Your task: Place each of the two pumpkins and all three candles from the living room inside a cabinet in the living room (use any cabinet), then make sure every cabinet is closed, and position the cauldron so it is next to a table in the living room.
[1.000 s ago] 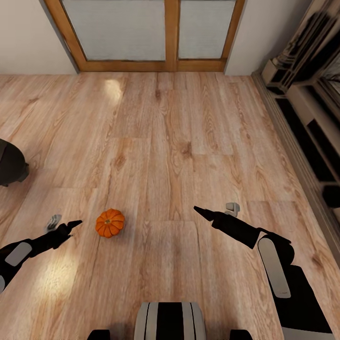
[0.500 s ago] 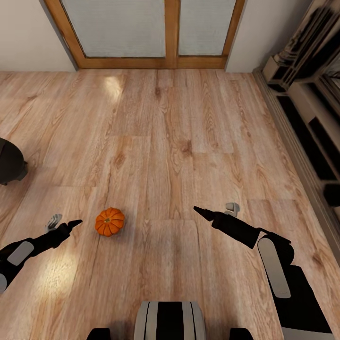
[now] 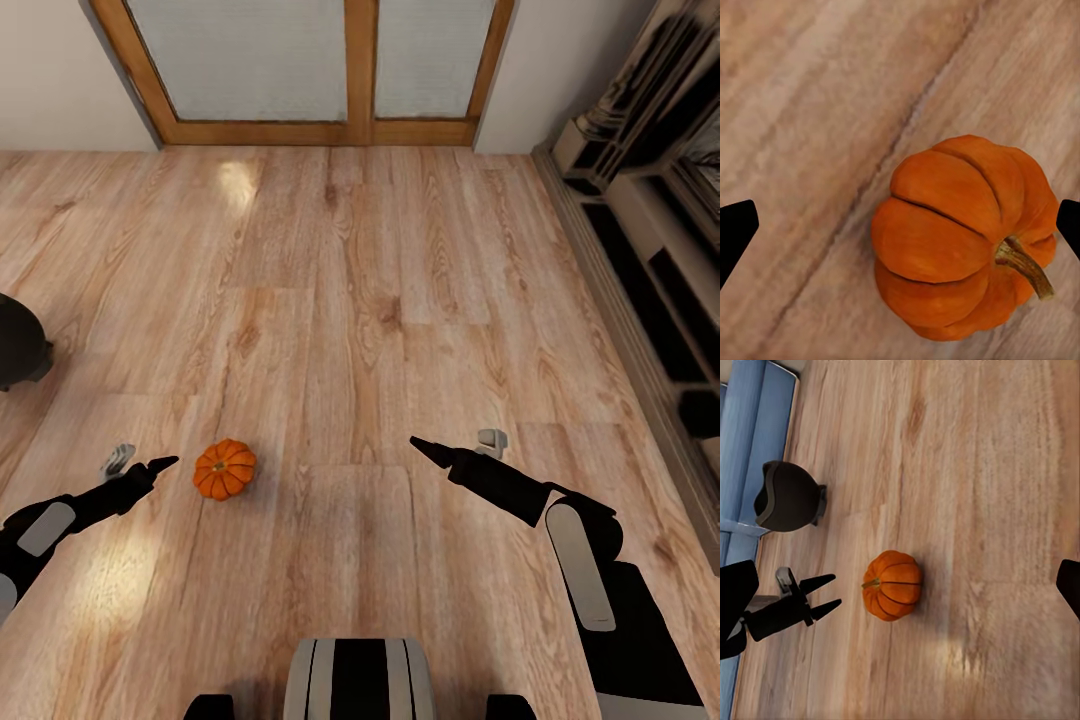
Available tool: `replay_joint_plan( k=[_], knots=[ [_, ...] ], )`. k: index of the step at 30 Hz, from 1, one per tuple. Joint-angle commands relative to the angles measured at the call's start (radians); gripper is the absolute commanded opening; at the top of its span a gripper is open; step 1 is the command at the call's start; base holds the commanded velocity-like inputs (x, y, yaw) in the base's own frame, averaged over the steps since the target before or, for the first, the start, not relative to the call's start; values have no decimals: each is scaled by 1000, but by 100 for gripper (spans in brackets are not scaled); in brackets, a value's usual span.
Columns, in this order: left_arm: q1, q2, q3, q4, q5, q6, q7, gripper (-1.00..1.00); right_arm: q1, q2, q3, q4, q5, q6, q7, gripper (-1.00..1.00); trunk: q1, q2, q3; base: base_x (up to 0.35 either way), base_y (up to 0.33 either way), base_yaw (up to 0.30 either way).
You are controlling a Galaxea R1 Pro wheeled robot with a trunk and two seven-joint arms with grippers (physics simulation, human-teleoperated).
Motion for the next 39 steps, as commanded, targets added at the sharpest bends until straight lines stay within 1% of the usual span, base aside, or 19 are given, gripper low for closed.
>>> replay_joint_plan(
  k=[1, 13, 24, 32, 39],
  knots=[
    [-1, 1, -7, 0, 10, 3, 0, 100, -1, 1, -2, 0, -1, 6, 3, 100, 0, 0, -1, 0, -131, 0],
    [-1, -3, -7, 0, 9, 3, 6, 100, -1, 1, -2, 0, -1, 6, 3, 100, 0, 0, -1, 5, -55, 0],
    [-1, -3, -7, 0, 9, 3, 6, 100, -1, 0, -2, 0, -1, 6, 4, 100, 0, 0, -1, 115, -72, 0],
    [-1, -3, -7, 0, 10, 3, 1, 100, -1, 0, -2, 0, -1, 6, 4, 100, 0, 0, -1, -31, -117, 0],
    [-1, -3, -6, 0, 10, 1, 0, 100, -1, 0, -3, 0, -1, 6, 4, 100, 0, 0, -1, -25, -9, 0]
  ],
)
